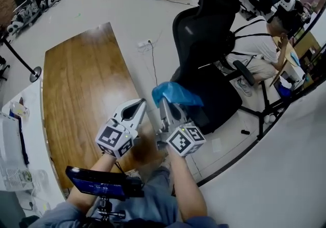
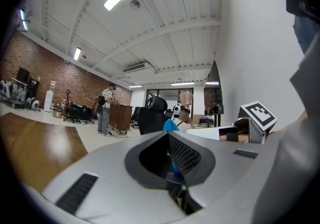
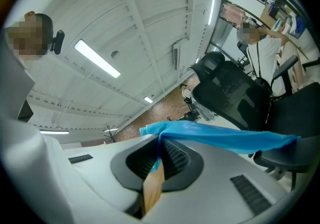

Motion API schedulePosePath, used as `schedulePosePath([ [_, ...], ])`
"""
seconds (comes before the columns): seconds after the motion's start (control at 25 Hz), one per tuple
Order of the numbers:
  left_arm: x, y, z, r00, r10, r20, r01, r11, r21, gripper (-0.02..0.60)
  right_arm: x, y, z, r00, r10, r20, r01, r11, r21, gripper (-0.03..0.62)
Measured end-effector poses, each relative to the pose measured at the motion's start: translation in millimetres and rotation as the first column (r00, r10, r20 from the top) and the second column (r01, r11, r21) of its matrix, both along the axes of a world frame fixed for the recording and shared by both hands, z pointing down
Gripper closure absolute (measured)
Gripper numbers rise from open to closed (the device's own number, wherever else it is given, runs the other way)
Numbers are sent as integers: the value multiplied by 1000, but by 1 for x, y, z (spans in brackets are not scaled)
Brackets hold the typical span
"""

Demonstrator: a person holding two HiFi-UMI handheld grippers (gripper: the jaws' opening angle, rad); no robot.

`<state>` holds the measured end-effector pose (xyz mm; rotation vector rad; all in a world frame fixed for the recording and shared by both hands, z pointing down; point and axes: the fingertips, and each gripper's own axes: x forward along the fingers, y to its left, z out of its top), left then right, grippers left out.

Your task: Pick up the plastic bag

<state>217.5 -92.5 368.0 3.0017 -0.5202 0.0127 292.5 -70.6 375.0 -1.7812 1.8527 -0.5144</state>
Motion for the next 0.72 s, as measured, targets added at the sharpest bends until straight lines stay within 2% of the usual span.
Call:
schedulePosePath([
  [0.32,-41,-11,-14,998,-47,-35,47,999,6,575,-47,-10,-20,998,-53,-34,54,998,25,591],
  [0.72,-104,-30,-11,989,-147,-20,147,989,2,575,-110,-30,-13,989,-143,-32,143,990,9,592],
])
